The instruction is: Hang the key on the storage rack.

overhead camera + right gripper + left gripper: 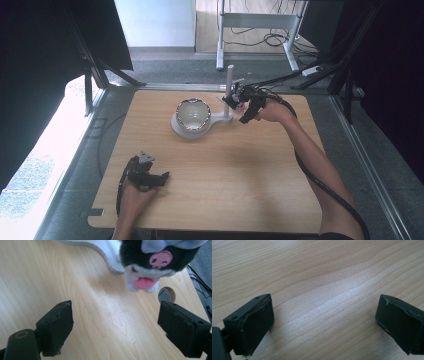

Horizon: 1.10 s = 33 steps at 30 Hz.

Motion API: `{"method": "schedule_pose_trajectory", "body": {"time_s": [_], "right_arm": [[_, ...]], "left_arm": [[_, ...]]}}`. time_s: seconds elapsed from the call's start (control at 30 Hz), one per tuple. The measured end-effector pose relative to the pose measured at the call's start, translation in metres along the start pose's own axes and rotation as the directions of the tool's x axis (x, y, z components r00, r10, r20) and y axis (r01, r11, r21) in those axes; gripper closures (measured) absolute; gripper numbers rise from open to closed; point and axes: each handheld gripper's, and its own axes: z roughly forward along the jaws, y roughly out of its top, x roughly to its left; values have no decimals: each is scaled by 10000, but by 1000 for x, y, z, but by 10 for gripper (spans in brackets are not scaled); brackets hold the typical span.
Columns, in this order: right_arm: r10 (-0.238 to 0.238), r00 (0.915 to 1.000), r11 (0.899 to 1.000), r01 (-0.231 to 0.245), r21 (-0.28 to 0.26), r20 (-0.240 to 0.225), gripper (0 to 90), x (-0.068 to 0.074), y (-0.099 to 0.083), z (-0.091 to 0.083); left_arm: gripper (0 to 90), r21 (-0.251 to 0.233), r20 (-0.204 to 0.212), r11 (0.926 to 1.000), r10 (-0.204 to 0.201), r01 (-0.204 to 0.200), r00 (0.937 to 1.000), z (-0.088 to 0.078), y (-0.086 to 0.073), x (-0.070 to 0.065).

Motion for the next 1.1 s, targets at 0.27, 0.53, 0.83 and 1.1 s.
{"method": "schedule_pose_trajectory", "body": {"time_s": [0.27, 0.53, 0.83, 1.1], "right_arm": [[-153, 9999, 9997, 153, -196, -41, 133, 8, -9, -9], [-158, 9999, 9992, 156, -378, -45, 133, 14, -24, -20], [-162, 9998, 9987, 159, -489, -65, 131, 23, -43, -30], [-100, 9999, 9987, 99, -498, -17, 131, 30, -60, -37]], "left_arm": [[19, 0, 0, 10000, 1, -1, 10000, 0, 0, 0], [19, -3, -6, 10000, 2, -2, 10000, 0, 0, 0], [18, -6, -6, 10000, 6, -6, 10000, 0, 0, 0], [18, -4, -6, 10000, 3, -3, 10000, 0, 0, 0]]}}
